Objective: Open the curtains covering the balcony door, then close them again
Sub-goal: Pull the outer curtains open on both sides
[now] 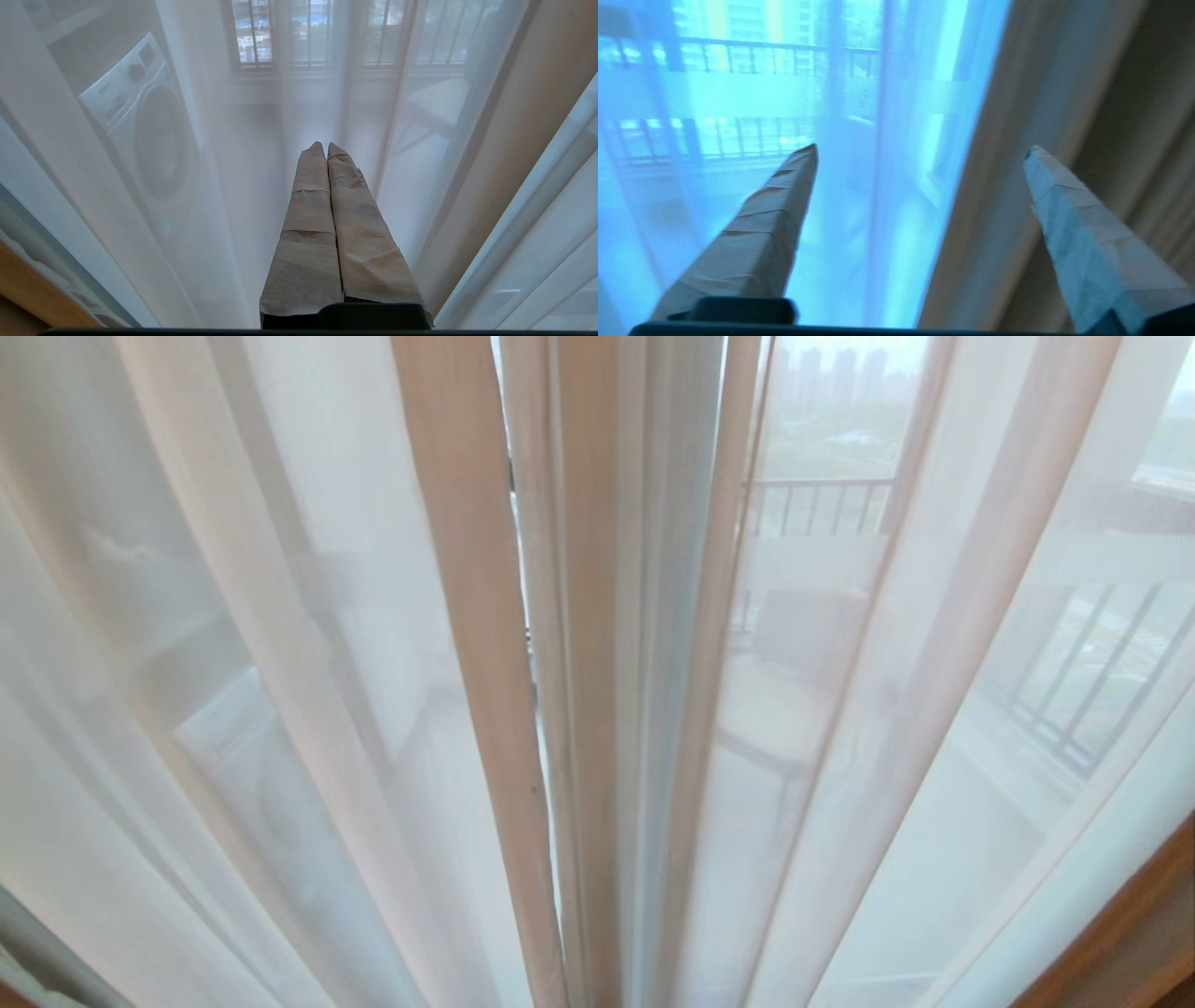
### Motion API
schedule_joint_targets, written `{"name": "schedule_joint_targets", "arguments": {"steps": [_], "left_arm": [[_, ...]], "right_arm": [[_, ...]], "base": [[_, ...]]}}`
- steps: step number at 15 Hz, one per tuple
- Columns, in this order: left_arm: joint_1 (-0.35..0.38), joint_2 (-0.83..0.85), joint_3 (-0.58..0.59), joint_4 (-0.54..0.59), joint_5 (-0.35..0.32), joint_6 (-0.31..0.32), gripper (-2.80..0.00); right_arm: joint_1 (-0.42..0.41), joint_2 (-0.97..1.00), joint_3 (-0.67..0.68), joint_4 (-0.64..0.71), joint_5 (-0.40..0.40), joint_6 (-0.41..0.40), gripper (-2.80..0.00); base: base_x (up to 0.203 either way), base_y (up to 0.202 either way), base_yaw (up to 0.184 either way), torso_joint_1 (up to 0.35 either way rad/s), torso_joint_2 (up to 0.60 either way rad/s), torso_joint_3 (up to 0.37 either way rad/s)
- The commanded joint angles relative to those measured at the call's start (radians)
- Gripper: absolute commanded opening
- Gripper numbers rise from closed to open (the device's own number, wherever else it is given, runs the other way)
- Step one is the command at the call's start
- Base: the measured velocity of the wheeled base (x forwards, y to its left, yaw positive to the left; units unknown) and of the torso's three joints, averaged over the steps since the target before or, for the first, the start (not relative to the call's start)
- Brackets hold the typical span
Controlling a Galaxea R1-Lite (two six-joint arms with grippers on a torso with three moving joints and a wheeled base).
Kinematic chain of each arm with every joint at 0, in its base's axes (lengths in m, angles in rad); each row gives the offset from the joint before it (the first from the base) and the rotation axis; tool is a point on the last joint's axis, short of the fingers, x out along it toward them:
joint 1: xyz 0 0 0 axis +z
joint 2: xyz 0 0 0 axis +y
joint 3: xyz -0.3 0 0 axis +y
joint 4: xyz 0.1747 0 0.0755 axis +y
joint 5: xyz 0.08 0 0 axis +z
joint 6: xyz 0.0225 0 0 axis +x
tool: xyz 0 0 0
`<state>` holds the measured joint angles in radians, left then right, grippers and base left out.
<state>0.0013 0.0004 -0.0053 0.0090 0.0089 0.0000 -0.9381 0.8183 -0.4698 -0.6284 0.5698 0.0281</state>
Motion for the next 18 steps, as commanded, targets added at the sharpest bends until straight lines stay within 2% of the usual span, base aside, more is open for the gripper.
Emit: {"name": "schedule_joint_targets", "arguments": {"steps": [1,4,8,10,12,15,18], "left_arm": [[0.000,0.000,-0.001,0.000,0.000,0.000,-2.80],[0.000,0.000,-0.001,0.000,0.000,0.000,-2.80],[0.000,0.000,0.001,0.000,0.000,0.000,-2.80],[0.000,0.000,0.000,0.000,0.000,0.000,-2.80],[0.000,0.000,-0.001,0.000,0.000,0.000,-2.80],[0.000,0.000,0.001,0.000,0.000,0.000,-2.80],[0.000,0.000,0.001,0.000,0.000,0.000,-2.80]], "right_arm": [[0.092,-0.001,0.019,-0.001,-0.028,-0.032,-2.80],[0.273,0.002,0.035,0.005,-0.153,-0.063,-2.80],[0.614,0.016,0.045,0.022,-0.425,-0.112,-2.80],[0.760,0.017,0.056,0.026,-0.537,-0.125,-2.80],[0.846,0.010,0.086,0.027,-0.582,-0.130,-2.80],[0.936,-0.030,0.144,0.028,-0.588,-0.129,-2.80],[1.015,-0.113,0.264,0.030,-0.587,-0.128,-2.80]], "base": [[0.000,0.000,0.000,0.000,0.00,0.000],[0.000,0.000,0.000,0.000,0.00,0.000],[0.000,0.000,0.000,0.000,0.00,0.000],[0.000,0.000,0.000,0.000,0.00,0.000],[0.000,0.000,0.000,0.000,0.00,0.000],[0.000,0.000,0.000,0.000,0.00,0.000],[0.000,0.000,0.000,0.000,0.00,0.000]]}}
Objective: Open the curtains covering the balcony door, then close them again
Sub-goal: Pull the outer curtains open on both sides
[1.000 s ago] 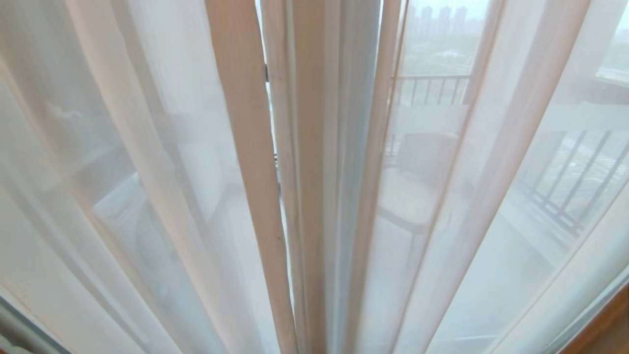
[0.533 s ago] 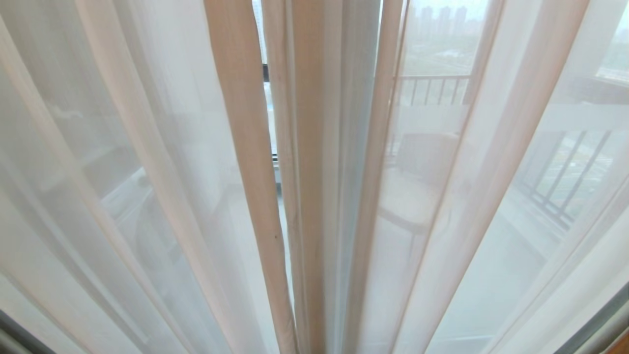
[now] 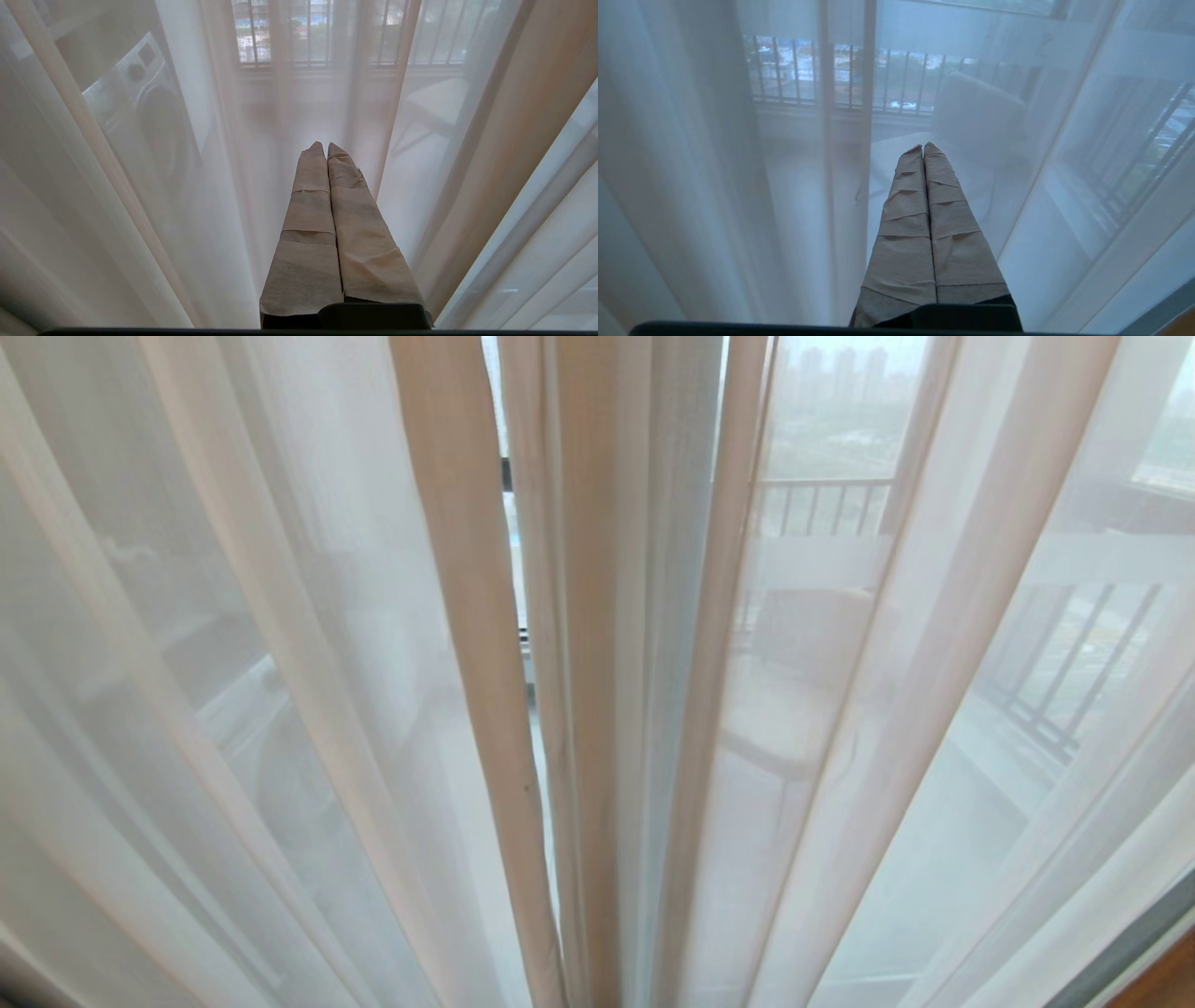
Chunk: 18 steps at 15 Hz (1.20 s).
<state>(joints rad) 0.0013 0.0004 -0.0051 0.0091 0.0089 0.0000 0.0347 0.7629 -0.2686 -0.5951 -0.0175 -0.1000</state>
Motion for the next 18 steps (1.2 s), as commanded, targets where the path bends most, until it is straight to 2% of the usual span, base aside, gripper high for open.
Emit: {"name": "schedule_joint_targets", "arguments": {"steps": [1,4,8,10,12,14,18], "left_arm": [[0.000,0.000,-0.001,0.000,0.000,0.000,-2.80],[0.000,0.000,0.000,0.000,0.000,0.000,-2.80],[0.000,0.000,-0.001,0.000,0.000,0.000,-2.80],[0.000,0.000,0.001,0.000,0.000,0.000,-2.80],[0.000,0.000,0.000,-0.001,0.000,0.000,-2.80],[0.000,0.000,0.000,-0.001,0.000,0.000,-2.80],[0.000,0.000,-0.001,-0.001,0.000,0.000,-2.80]], "right_arm": [[0.066,-0.088,0.106,-0.003,0.000,0.001,-2.80],[0.119,-0.212,0.223,0.022,-0.001,0.007,-2.80],[0.124,-0.463,0.243,0.272,-0.004,0.007,-2.80],[0.123,-0.480,0.243,0.334,-0.027,0.031,-2.80],[0.056,-0.467,0.260,0.334,-0.025,0.043,-2.80],[0.001,-0.487,0.268,0.359,0.050,0.058,-2.80],[-0.025,-0.659,0.252,0.532,0.085,0.068,-2.80]], "base": [[0.000,0.000,0.000,0.000,0.00,0.000],[0.000,0.000,0.000,0.000,0.00,0.000],[0.000,0.000,0.000,0.000,0.00,0.000],[0.000,0.000,0.000,0.000,0.00,0.000],[0.000,0.000,0.000,0.000,0.00,0.000],[0.000,0.000,0.000,0.000,0.00,0.000],[0.000,0.000,0.000,0.000,0.00,0.000]]}}
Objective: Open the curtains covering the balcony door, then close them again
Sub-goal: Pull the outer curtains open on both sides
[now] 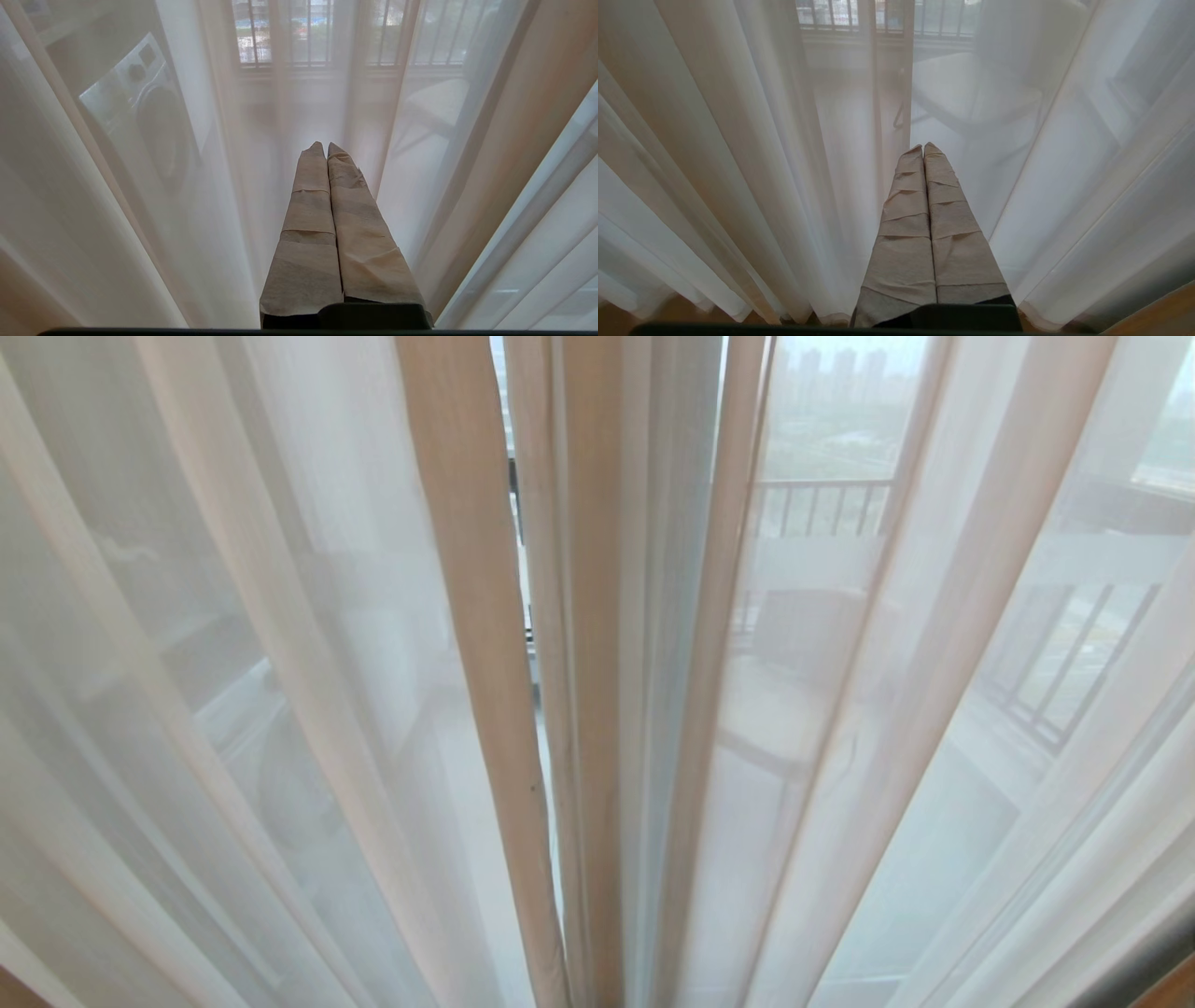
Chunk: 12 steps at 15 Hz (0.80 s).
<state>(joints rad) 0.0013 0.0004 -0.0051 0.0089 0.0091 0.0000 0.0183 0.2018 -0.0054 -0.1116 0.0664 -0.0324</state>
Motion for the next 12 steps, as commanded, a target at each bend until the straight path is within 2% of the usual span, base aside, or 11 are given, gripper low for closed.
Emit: {"name": "schedule_joint_targets", "arguments": {"steps": [1,4,6,12], "left_arm": [[0.000,0.000,0.001,0.000,0.000,0.000,-2.80],[0.000,0.000,-0.001,0.000,0.000,0.000,-2.80],[0.000,0.000,0.001,-0.001,0.000,0.000,-2.80],[0.000,0.000,0.000,-0.001,0.000,0.000,-2.80]], "right_arm": [[-0.010,-0.137,-0.020,0.083,-0.002,0.001,-2.80],[-0.012,-0.202,-0.042,0.158,-0.027,0.000,-2.80],[-0.012,-0.201,-0.008,0.158,-0.098,-0.003,-2.80],[-0.012,-0.202,-0.013,0.156,-0.076,0.020,-2.80]], "base": [[0.000,0.000,0.000,0.000,0.00,0.000],[0.000,0.000,0.000,0.000,0.00,0.000],[0.000,0.000,0.000,0.000,0.00,0.000],[0.000,0.000,0.000,0.000,0.00,0.000]]}}
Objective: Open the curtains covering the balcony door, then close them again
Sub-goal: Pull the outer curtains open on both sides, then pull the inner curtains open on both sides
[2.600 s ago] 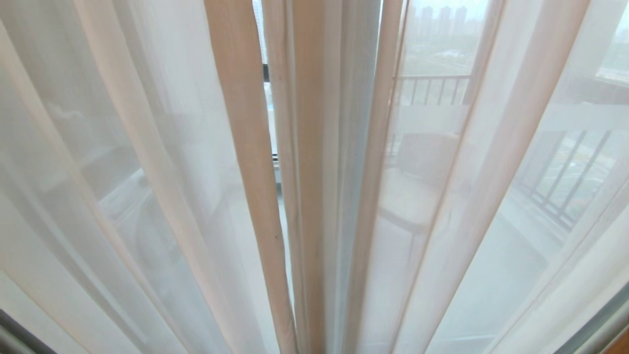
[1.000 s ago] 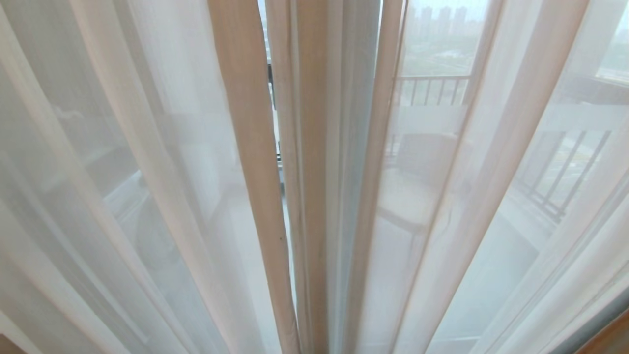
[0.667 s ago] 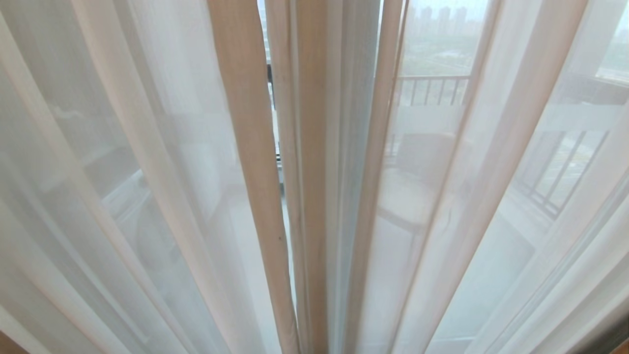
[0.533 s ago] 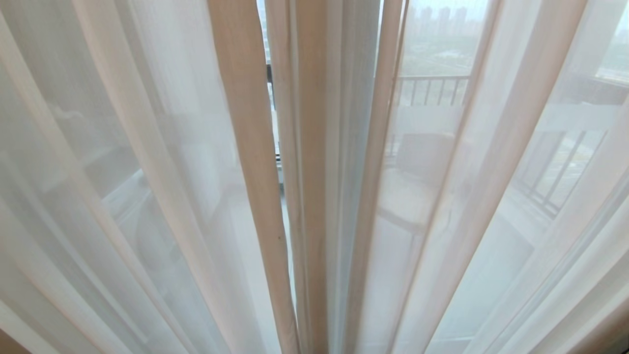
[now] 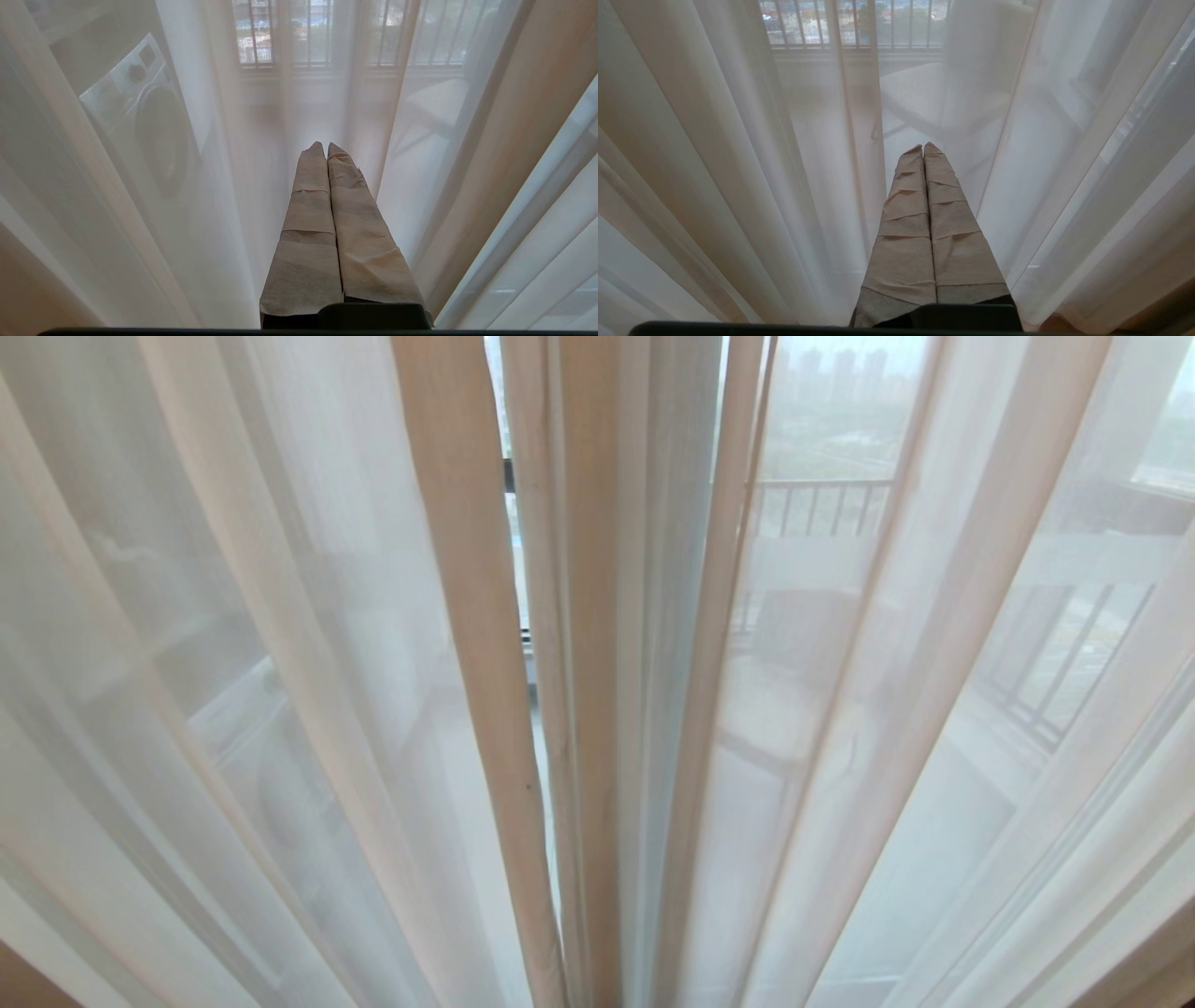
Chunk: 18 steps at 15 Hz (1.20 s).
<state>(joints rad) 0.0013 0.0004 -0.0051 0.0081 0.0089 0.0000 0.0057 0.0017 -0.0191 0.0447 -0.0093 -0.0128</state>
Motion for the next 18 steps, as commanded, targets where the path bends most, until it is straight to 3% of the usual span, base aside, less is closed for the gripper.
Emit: {"name": "schedule_joint_targets", "arguments": {"steps": [1,18], "left_arm": [[0.000,0.000,-0.001,0.001,0.000,0.000,-2.80],[0.000,0.000,-0.001,0.001,-0.001,-0.002,-2.80]], "right_arm": [[0.000,-0.002,0.001,-0.002,0.000,0.005,-2.80],[-0.004,-0.002,0.001,-0.002,-0.001,0.013,-2.80]], "base": [[0.000,0.000,0.000,0.000,0.00,0.000],[0.000,0.000,0.000,0.000,0.00,0.000]]}}
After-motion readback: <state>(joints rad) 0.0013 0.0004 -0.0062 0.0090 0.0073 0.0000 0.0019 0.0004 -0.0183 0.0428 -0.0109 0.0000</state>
